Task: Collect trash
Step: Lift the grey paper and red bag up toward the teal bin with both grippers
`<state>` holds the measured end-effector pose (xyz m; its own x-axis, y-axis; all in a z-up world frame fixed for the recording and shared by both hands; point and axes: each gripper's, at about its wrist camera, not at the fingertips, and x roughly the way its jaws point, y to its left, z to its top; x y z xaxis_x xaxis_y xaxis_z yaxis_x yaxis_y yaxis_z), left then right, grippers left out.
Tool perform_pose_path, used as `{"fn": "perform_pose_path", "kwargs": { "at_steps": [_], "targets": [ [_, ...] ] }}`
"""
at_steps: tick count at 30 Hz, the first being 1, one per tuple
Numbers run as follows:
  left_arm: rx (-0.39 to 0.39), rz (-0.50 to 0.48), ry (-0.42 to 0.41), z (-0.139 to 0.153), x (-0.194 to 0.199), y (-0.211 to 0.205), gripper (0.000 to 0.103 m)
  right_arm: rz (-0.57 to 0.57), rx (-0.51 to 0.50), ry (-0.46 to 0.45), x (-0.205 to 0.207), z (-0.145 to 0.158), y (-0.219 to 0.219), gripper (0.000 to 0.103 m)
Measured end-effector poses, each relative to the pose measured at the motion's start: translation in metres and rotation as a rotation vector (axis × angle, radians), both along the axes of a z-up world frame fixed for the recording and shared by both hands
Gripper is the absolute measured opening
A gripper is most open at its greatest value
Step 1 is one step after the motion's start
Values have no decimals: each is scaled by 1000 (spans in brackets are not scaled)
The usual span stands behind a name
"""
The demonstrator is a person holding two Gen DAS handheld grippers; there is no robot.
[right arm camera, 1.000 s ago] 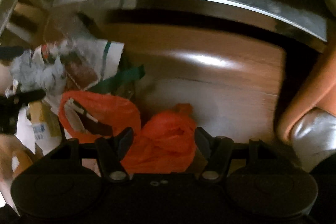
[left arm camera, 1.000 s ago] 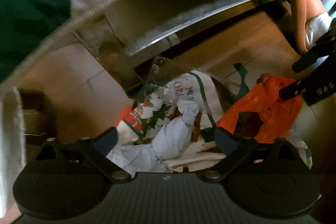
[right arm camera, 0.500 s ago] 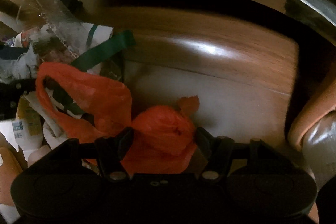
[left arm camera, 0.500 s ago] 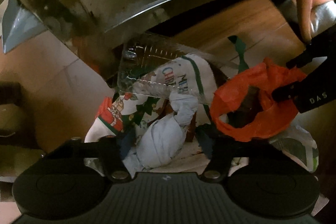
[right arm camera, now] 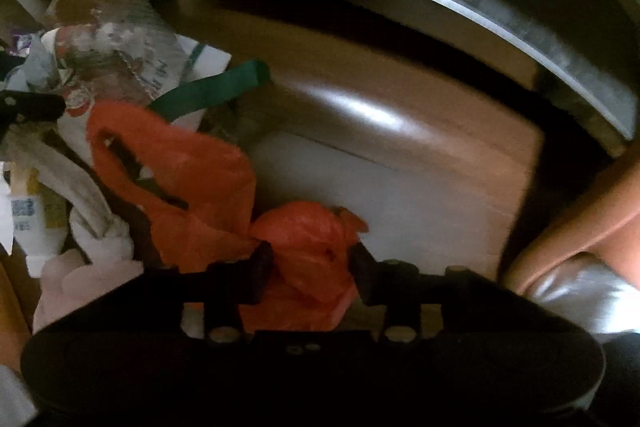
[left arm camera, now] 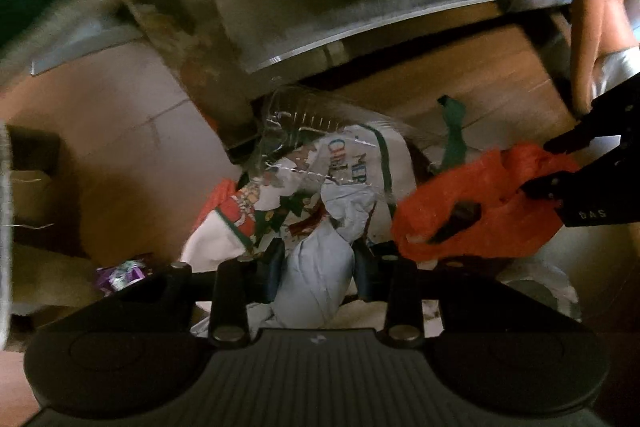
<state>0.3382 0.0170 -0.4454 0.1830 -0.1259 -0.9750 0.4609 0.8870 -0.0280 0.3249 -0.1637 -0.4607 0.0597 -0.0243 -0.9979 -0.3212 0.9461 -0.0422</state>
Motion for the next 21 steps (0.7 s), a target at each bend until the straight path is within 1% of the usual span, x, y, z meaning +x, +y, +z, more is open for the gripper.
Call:
{"fn": "perform_pose_path", "kwargs": {
  "at_steps": [3,5,7,9,11,15,21],
  "targets": [
    [-9,5,-7,23,-3,5,34,-6,-6,-28,-3,27,2,38],
    [-20,14,-15,42,-6,6,34,-7,8,-53,-6,51,3,38],
    [-29,20,-24,62,-9,7,34,9,24,-90,-16,83,1,38],
    [-37,24,-38,88,-13,8,34,30,40,-116,-22,105,-1,38],
    [-41,24,-58,113,-17,9,34,43,59,-151,-28,133,0,38],
    [-52,56,-108,170,-25,11,34,68,108,-236,-47,192,2,38],
    [-73,110,-217,260,-52,7,34,109,164,-386,-75,279,0,38]
  ]
}}
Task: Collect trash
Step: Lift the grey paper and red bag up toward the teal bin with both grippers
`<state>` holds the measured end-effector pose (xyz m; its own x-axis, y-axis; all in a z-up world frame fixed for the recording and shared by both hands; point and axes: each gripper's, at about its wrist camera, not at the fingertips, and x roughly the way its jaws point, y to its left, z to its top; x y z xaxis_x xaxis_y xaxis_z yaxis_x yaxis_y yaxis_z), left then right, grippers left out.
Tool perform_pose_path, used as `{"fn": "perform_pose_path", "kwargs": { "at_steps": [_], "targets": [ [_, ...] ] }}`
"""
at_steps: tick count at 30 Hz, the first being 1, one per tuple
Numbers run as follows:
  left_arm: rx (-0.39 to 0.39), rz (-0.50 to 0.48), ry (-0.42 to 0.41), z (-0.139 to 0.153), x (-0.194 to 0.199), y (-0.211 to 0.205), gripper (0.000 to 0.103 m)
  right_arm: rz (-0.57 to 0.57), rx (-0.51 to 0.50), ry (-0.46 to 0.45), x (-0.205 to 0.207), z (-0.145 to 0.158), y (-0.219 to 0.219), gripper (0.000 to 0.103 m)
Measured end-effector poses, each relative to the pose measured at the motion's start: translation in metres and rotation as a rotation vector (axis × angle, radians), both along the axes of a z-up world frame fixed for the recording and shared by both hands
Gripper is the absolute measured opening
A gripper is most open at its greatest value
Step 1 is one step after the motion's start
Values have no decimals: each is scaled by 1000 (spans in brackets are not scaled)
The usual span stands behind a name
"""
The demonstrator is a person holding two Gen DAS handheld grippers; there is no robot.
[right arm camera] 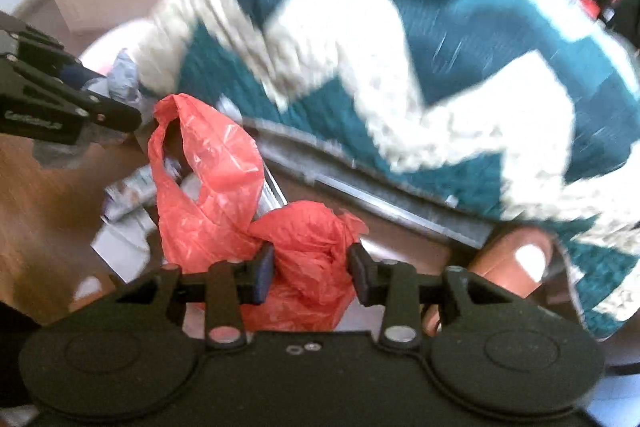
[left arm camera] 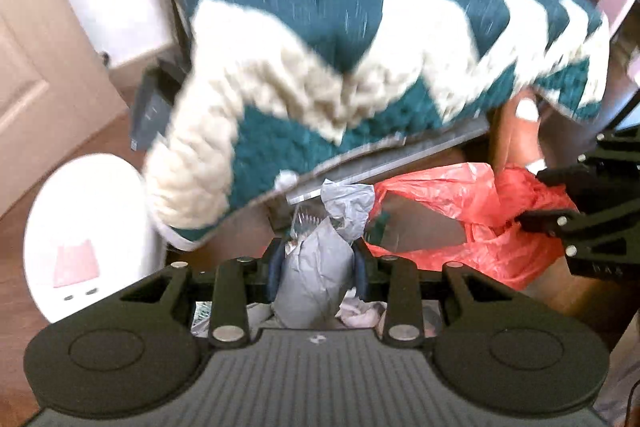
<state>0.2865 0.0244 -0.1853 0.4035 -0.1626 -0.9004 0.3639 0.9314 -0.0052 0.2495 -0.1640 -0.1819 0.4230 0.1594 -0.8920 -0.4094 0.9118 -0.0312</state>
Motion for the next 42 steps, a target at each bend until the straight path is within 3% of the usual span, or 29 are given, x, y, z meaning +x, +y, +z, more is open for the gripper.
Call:
{"fn": "perform_pose_path", "kwargs": {
  "at_steps": [8,13,21,28,31,35,42],
  "targets": [
    [-81,122,-124,99,-42,1,34,25,65,-237,-42,112,-16,38],
    [-132,182,-234,157,-51,0,34,28,93,-379,-47,171,-22,38],
    [-199,243,-442,264,-38,-8,34,58,113,-597,-29,264,-34,38],
    [-284,288,-588,348,-6,-18,34,7,154,-706,18,327,-42,38],
    [-318,309,-623,373,13,-24,34,-35,178,-706,47,344,-46,38],
    [-345,336,-629,384,51,-33,34,-86,190,-684,81,351,-49,38],
    [-343,365,-576,361,113,-46,34,-97,195,-620,123,336,-42,39]
  ]
}}
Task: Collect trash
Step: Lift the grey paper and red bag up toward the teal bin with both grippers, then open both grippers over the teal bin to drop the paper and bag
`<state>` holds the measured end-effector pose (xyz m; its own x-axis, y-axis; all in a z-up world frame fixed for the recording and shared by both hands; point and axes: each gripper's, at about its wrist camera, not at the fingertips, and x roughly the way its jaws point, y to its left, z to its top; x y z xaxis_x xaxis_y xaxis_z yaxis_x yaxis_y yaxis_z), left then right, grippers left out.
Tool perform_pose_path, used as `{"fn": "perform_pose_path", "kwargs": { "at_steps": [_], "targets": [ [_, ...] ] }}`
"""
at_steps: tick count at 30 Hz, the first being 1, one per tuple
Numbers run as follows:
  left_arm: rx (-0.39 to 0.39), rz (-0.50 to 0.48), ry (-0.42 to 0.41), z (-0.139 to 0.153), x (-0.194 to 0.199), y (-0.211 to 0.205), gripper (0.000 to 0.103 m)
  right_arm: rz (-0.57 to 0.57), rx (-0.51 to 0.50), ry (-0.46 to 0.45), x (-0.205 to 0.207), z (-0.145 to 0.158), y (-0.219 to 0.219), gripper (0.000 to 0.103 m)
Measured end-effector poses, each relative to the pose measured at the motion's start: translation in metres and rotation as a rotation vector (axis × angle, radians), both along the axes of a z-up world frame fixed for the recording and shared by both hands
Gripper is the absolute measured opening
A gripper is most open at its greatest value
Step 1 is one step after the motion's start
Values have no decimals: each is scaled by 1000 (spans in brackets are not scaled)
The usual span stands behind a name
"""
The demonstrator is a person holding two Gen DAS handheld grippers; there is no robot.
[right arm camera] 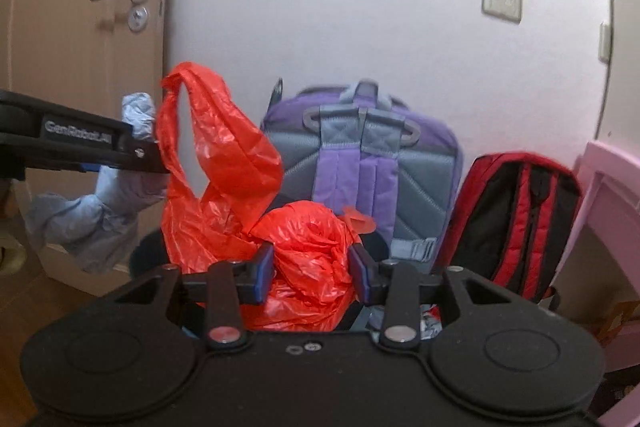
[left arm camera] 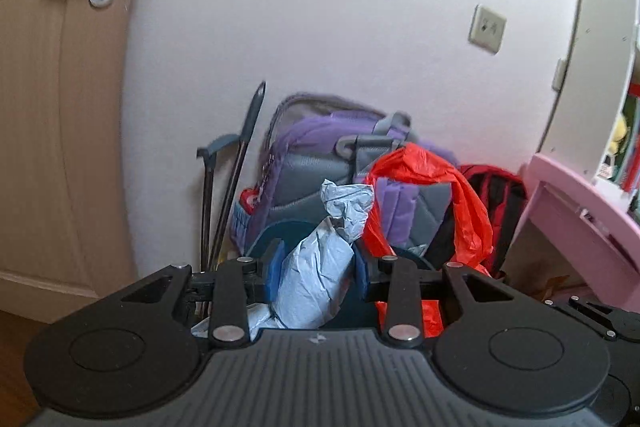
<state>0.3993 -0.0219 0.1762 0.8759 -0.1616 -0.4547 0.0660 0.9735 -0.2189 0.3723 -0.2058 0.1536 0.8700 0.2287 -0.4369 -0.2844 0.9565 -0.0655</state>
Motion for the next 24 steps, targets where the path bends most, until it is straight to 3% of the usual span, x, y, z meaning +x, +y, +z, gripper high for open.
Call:
{"fn": "perform_pose_path", "kwargs": {
  "at_steps": [10,18,21,24],
  "targets": [
    [69,-56,149,-63,69,-24,34,71,-96,125,43,-50,14,42],
    [133,-65,266,-95,86,-37,36,117,-215,156,48,-68,26,44],
    [147,-59,278,-98,86,-38,41,120,-220,163,46,-66,25,46],
    [152,-58,266,-96,81,-38,56,106,-221,155,46,-61,23,48]
  ]
}}
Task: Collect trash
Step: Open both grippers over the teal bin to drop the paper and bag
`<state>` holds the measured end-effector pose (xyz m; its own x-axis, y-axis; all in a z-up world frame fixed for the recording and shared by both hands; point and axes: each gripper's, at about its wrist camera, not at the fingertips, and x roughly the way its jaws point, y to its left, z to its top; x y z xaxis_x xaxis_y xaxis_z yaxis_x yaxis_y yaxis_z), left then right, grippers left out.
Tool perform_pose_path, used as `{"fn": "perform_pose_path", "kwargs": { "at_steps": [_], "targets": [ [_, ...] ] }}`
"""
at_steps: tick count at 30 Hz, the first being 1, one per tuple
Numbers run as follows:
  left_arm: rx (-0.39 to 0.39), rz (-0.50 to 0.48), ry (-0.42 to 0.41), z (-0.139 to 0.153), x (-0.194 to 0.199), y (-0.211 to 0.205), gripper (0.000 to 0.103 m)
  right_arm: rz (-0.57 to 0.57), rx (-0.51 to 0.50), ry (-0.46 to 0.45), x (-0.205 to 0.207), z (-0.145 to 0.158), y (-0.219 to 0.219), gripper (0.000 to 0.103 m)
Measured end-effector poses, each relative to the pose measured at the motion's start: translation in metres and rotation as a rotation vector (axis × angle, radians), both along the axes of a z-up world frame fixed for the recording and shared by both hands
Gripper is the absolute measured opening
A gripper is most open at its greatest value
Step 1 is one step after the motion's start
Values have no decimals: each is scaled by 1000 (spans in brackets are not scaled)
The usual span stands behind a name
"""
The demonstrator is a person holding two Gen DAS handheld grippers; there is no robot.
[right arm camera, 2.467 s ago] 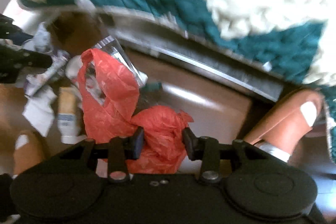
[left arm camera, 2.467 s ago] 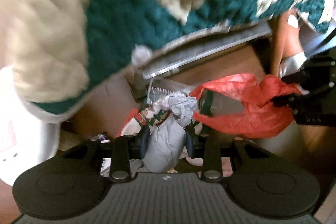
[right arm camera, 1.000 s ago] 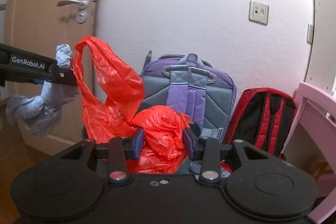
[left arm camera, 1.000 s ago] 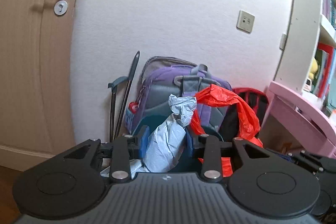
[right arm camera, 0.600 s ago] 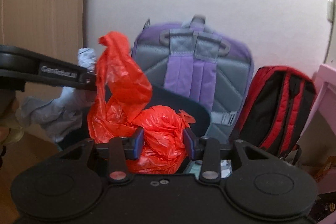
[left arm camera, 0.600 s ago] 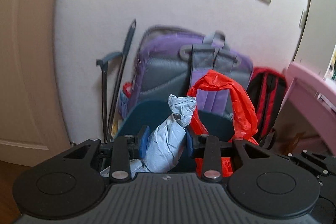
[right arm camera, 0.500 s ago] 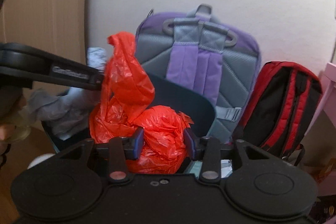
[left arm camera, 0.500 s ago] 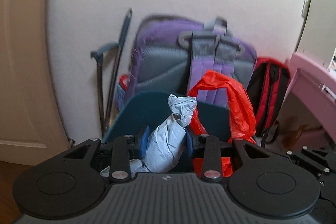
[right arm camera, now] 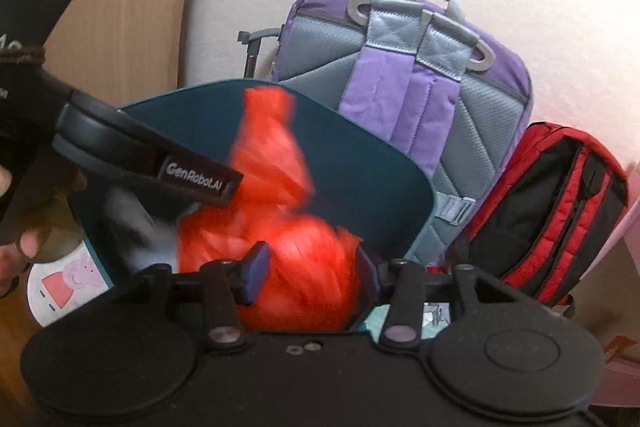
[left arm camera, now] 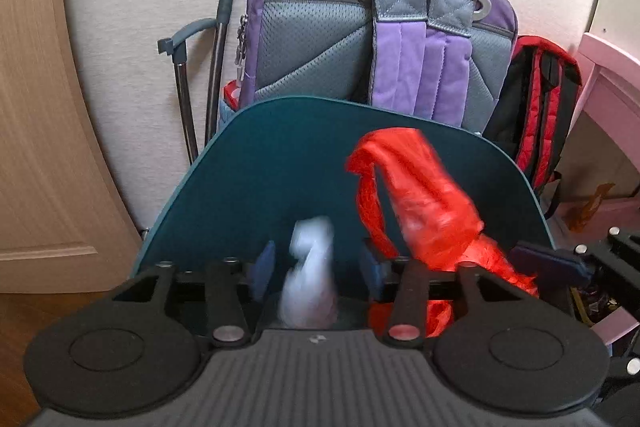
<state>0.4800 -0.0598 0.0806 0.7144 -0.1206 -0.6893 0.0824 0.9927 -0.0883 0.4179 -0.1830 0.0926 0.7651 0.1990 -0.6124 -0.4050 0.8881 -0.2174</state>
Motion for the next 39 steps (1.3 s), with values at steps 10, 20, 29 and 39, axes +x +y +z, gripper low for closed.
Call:
{"fn": "perform_pose_path", "kwargs": {
  "at_steps": [10,20,29,39],
  "targets": [
    [27,-30,-56,32,-32,-2,62,-37,108,-14,-25,25,-16,50],
    [43,-33,-108,68,-102,8,62,-15,180,-18,-86,52,-20,51],
    [67,-55,-126,83,-168,14,66,8,218,-16,-136,67,-20,52],
    [31,-109,-100,61,-236,30,84,61,255,58,-183,42,-17,53]
  ]
}}
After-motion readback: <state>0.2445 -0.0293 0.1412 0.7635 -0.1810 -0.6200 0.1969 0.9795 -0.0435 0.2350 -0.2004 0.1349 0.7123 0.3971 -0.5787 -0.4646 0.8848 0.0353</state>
